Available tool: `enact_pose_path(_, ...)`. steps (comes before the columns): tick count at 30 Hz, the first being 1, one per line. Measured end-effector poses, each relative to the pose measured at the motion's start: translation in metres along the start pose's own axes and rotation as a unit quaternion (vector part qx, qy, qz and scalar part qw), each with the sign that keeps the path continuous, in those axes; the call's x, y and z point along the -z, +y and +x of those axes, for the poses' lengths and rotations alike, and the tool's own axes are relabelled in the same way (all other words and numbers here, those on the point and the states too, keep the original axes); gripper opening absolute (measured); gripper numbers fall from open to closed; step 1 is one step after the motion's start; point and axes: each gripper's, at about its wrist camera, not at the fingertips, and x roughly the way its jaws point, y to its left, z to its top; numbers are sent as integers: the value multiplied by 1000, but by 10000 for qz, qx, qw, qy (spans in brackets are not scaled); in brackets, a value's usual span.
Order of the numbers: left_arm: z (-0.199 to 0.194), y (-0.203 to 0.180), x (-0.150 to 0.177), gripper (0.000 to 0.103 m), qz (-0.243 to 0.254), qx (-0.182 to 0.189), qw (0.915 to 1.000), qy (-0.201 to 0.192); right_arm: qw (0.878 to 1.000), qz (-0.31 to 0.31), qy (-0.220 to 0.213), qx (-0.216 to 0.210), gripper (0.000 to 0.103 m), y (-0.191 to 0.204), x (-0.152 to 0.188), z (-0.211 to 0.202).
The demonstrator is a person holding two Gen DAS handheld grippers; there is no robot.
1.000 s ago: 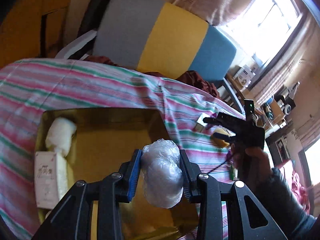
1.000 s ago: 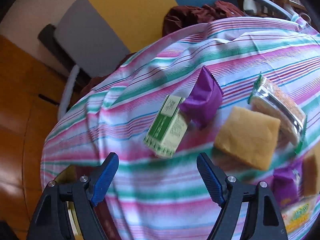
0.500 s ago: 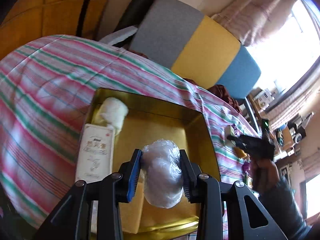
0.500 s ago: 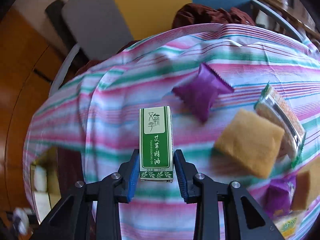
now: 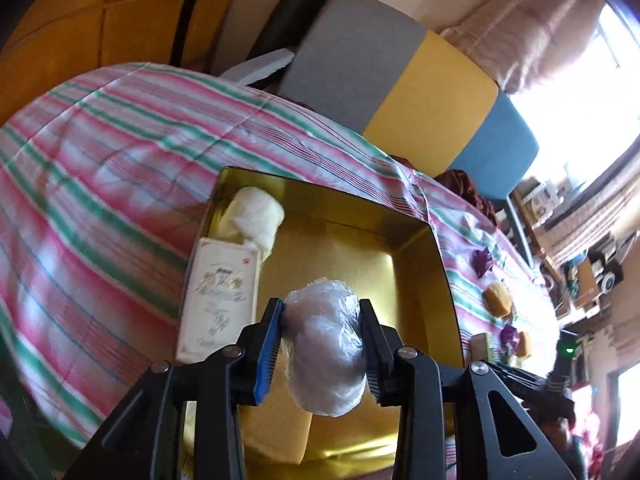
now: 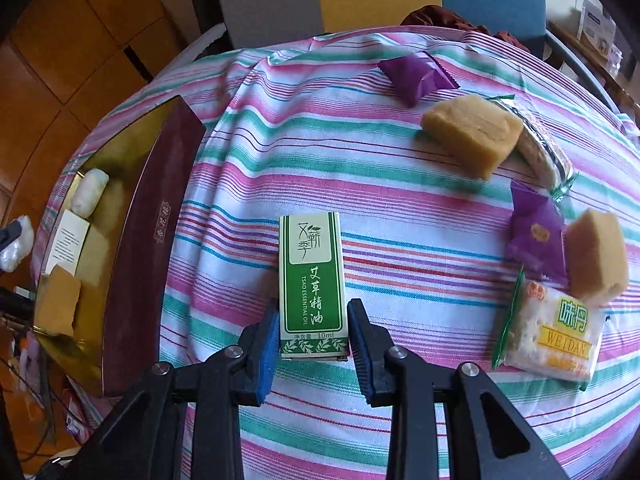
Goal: Organize objects
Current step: 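Carry the wrapped ball into the tray and open the left tool while the right tool grasps the green box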
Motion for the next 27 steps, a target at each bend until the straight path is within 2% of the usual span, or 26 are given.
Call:
enact_pose_path(8,47,-18,-8,37,306,-446,9980,328,9997,-21,-143,-207,32,-7,3,-3)
enact_pose_path(15,81,-24,-4,38,613,-943,9923,518,9998,-182,-74,-68,32,1,2,-1)
enact_pose_path(24,93,-26,7,40,960,-1244,9864,479,9998,-143,-24,-107,32,0,0,2)
enact_pose_path(27,90,-29,9,43,1086,-1298,9847,418,9998,-182,49,-47,32,1,1,7)
